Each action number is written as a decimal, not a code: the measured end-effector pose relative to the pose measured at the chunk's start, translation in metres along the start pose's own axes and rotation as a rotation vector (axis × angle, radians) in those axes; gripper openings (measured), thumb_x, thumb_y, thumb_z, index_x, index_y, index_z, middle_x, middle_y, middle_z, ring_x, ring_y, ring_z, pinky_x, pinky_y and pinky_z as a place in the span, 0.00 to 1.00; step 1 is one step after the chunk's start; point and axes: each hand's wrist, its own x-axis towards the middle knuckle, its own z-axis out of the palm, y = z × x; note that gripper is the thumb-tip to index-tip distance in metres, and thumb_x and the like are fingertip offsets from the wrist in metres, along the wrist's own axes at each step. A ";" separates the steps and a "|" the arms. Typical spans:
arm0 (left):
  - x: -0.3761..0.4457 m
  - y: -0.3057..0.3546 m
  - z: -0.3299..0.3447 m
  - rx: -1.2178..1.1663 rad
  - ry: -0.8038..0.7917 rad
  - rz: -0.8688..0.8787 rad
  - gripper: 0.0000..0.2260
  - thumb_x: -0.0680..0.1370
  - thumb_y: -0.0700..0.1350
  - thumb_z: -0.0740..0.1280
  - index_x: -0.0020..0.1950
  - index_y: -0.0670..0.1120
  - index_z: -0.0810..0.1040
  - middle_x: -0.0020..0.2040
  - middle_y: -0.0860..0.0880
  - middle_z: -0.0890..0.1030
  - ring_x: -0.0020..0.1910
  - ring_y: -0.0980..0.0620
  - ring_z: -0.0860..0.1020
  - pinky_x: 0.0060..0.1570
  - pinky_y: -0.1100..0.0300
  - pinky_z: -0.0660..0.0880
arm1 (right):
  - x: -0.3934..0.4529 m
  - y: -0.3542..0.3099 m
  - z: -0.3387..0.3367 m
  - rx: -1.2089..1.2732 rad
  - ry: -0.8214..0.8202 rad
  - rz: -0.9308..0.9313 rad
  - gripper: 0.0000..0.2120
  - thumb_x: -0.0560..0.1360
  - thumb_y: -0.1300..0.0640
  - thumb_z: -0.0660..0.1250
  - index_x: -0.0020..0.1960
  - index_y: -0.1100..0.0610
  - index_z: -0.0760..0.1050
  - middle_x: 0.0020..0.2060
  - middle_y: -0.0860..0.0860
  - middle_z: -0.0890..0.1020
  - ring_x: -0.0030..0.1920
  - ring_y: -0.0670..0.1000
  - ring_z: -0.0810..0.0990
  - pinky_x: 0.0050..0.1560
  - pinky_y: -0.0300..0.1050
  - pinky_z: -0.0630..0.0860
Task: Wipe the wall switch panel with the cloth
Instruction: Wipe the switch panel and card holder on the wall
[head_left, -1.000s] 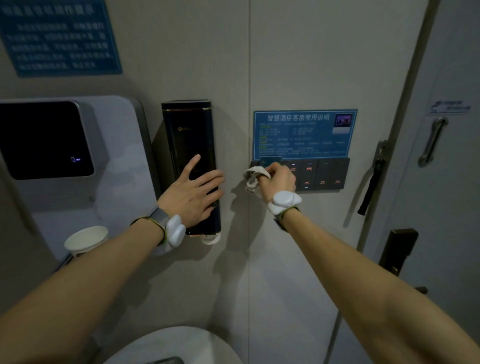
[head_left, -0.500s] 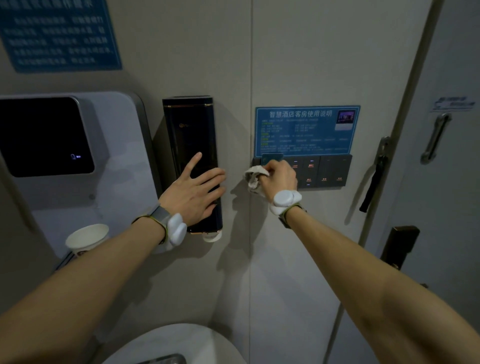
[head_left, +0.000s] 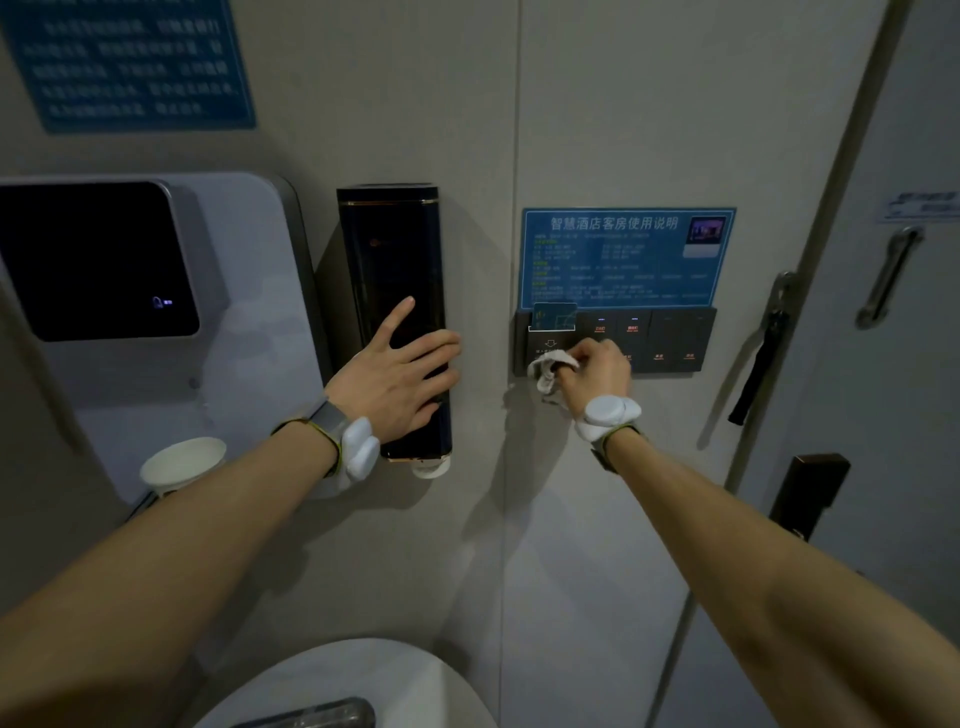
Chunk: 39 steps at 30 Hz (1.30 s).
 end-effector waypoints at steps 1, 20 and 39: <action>0.000 0.000 0.000 -0.005 0.004 0.004 0.18 0.75 0.56 0.62 0.59 0.49 0.78 0.66 0.46 0.76 0.71 0.46 0.66 0.69 0.32 0.49 | -0.001 -0.005 0.003 -0.016 -0.021 -0.028 0.05 0.73 0.59 0.67 0.45 0.60 0.79 0.48 0.59 0.78 0.46 0.59 0.78 0.43 0.49 0.74; 0.008 -0.018 0.012 -0.004 0.062 0.183 0.17 0.80 0.54 0.53 0.55 0.49 0.77 0.60 0.43 0.79 0.65 0.42 0.68 0.73 0.42 0.47 | 0.001 -0.014 0.007 -0.151 -0.121 -0.120 0.08 0.75 0.59 0.64 0.51 0.60 0.78 0.53 0.58 0.77 0.48 0.60 0.78 0.44 0.47 0.70; 0.008 -0.015 0.027 -0.001 0.117 0.143 0.25 0.82 0.54 0.44 0.57 0.46 0.79 0.59 0.43 0.80 0.65 0.43 0.67 0.73 0.46 0.46 | 0.004 0.004 0.004 -0.014 -0.008 -0.014 0.05 0.74 0.61 0.65 0.46 0.61 0.78 0.48 0.59 0.79 0.45 0.57 0.77 0.44 0.50 0.76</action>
